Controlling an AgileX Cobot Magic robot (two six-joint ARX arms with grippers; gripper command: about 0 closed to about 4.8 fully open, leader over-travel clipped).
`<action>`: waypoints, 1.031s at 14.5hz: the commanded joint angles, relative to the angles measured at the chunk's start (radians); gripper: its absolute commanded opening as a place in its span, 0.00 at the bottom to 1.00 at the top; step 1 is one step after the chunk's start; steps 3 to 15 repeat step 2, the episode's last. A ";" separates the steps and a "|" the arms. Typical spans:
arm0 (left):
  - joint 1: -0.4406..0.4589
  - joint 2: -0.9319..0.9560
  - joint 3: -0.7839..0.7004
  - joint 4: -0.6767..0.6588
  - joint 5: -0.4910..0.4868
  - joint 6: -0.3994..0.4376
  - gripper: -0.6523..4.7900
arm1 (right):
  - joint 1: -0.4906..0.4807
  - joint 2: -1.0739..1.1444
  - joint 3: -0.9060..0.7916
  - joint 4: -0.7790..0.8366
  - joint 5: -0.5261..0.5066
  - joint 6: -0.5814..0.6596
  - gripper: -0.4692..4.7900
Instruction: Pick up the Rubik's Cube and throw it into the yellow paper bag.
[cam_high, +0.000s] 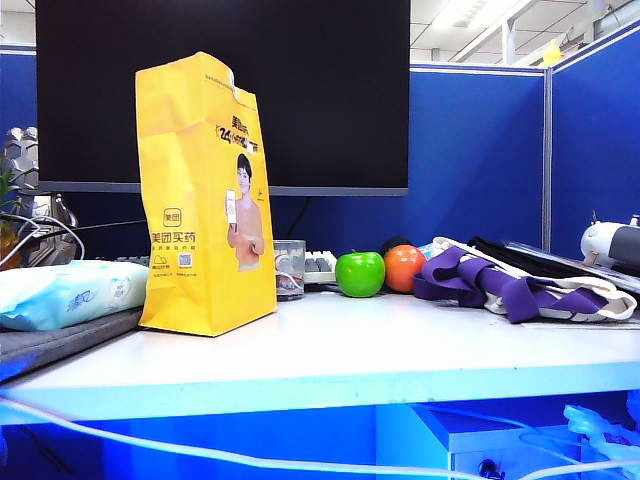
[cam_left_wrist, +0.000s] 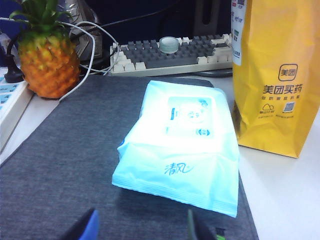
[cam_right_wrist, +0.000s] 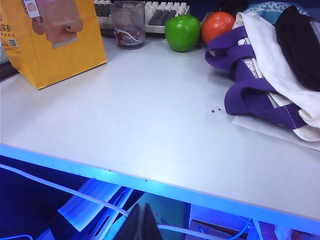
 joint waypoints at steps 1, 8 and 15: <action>0.001 -0.001 0.003 0.006 -0.001 -0.004 0.57 | 0.001 0.000 -0.005 0.002 -0.002 0.002 0.08; 0.001 -0.001 0.003 0.006 -0.001 -0.004 0.57 | 0.001 0.000 -0.005 0.002 -0.002 0.002 0.08; 0.001 -0.001 0.003 0.006 -0.001 -0.004 0.57 | 0.001 0.000 -0.005 0.002 -0.002 0.002 0.08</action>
